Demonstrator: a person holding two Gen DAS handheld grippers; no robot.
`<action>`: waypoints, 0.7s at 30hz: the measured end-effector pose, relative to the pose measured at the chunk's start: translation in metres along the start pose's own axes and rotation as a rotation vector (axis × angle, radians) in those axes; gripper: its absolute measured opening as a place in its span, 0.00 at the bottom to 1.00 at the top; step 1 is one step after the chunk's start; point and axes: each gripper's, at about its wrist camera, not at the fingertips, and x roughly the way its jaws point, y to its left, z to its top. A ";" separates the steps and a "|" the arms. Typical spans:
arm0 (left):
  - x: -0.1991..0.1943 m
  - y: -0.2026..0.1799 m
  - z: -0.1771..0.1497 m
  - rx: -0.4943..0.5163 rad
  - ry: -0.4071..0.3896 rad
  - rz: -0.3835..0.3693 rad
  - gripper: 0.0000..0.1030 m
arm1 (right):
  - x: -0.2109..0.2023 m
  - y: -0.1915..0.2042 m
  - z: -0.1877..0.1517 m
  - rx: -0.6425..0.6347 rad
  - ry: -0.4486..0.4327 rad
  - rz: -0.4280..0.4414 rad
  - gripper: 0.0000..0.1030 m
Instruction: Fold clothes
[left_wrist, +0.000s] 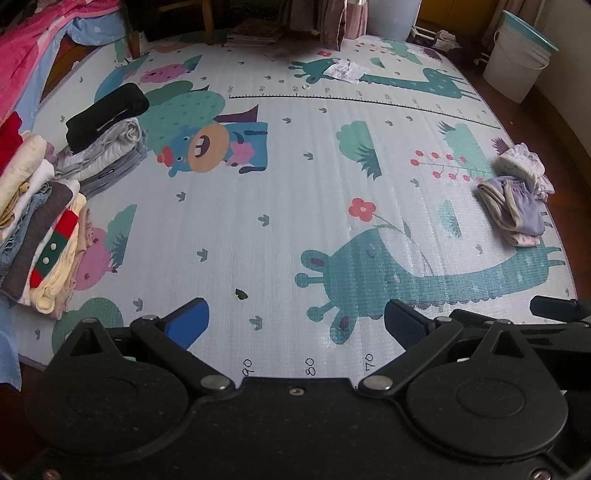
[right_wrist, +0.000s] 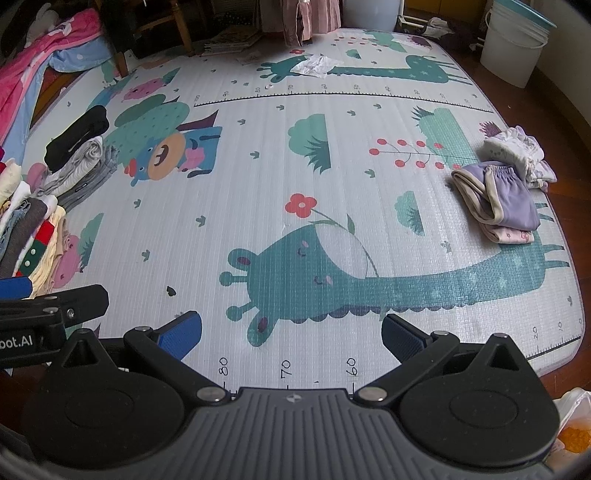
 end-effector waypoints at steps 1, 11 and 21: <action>0.000 0.001 -0.001 -0.001 0.000 0.002 1.00 | 0.000 0.000 0.000 0.000 0.000 0.000 1.00; 0.000 0.003 -0.003 -0.009 0.002 -0.002 1.00 | 0.001 0.000 0.001 0.003 0.002 0.002 1.00; 0.001 -0.001 -0.002 -0.011 0.005 -0.002 1.00 | 0.001 0.000 0.001 0.004 0.003 0.003 1.00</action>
